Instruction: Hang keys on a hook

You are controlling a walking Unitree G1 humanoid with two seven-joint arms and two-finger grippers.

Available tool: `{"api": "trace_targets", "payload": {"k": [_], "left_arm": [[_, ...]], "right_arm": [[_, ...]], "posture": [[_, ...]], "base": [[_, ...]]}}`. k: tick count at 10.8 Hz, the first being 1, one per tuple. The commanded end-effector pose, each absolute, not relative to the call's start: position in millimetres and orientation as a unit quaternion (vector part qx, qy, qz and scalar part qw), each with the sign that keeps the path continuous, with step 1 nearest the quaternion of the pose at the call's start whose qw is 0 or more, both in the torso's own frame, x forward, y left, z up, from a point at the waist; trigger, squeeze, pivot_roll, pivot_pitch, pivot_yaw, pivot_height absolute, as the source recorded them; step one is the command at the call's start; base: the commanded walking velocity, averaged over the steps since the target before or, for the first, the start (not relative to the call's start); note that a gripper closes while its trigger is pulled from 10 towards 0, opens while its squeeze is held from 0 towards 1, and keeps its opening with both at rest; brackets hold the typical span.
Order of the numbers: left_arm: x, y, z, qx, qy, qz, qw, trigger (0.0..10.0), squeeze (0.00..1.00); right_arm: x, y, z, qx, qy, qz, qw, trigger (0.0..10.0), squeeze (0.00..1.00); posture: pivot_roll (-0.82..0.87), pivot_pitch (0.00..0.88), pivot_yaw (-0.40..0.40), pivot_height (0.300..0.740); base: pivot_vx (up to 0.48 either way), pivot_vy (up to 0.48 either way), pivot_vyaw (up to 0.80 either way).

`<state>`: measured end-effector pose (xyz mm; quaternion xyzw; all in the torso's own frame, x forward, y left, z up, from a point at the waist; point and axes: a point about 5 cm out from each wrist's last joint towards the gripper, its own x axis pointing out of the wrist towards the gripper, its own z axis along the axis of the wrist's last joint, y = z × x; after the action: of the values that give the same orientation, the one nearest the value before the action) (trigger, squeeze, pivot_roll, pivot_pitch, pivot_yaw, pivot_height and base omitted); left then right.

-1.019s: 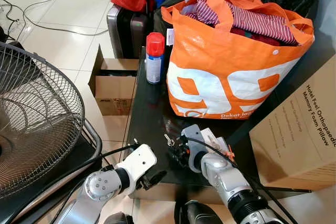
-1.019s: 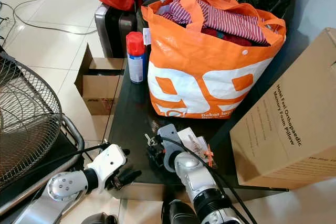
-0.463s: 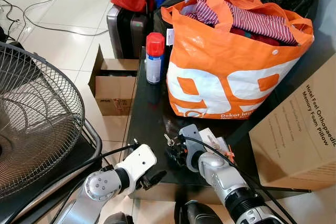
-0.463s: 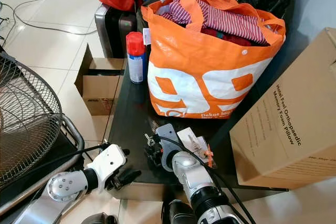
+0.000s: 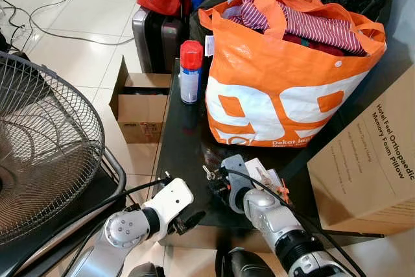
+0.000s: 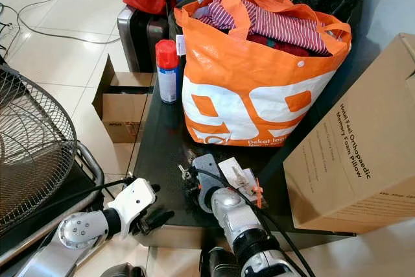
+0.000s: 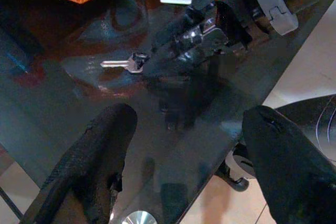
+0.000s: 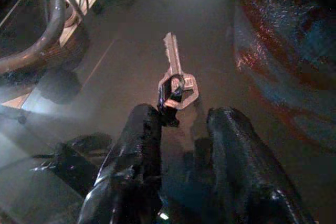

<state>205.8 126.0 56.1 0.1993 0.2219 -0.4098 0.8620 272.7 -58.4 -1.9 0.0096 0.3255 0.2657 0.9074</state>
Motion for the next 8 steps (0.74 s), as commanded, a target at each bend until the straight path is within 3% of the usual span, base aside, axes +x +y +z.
{"api": "trace_targets", "payload": {"k": [1, 8], "left_arm": [[204.3, 124.0, 55.0, 0.198, 0.226, -0.417, 0.858, 10.0, 0.0], [206.6, 122.7, 55.6, 0.199, 0.226, -0.417, 0.857, 10.0, 0.0]], "right_arm": [[271.5, -60.0, -4.8, 0.013, 0.331, 0.258, 0.908, 1.7, 0.0], [274.0, -57.7, -5.2, 0.015, 0.328, 0.258, 0.909, 1.1, 0.0]], "posture": [[0.03, 0.154, -0.083, 0.74], [0.03, 0.154, -0.082, 0.74]], "base": [[0.0, 0.0, 0.0], [0.0, 0.0, 0.0]]}}
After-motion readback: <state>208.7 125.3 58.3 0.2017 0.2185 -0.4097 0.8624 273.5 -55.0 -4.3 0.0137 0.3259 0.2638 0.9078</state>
